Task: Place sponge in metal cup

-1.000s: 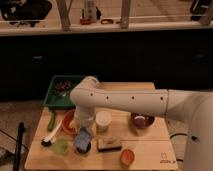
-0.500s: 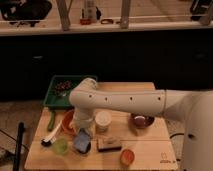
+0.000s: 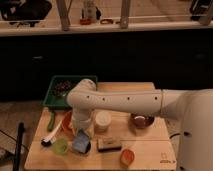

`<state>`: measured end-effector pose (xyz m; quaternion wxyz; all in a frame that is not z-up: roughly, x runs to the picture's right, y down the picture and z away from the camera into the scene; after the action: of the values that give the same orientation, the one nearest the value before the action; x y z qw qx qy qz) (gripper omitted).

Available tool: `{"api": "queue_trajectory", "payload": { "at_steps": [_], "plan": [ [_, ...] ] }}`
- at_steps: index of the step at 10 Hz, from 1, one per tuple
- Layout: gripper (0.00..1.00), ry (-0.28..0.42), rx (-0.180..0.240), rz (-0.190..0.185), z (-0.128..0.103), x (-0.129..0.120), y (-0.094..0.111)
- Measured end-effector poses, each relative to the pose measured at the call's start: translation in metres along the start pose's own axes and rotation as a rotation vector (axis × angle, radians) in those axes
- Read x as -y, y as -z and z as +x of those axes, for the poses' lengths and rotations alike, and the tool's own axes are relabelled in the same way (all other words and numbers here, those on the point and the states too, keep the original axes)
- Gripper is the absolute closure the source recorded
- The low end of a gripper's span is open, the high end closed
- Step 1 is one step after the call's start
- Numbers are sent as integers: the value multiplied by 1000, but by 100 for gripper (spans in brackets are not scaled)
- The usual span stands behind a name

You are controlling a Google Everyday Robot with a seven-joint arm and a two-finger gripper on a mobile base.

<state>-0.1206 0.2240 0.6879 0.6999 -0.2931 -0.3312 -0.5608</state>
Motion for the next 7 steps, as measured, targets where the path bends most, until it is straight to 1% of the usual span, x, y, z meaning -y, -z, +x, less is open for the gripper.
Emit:
{"api": "queue_trajectory", "payload": {
  "at_steps": [4,7],
  "plan": [
    [100,84,42,-27,-13,4,-8],
    [100,126,74,-39,-19,1,-12]
  ]
}}
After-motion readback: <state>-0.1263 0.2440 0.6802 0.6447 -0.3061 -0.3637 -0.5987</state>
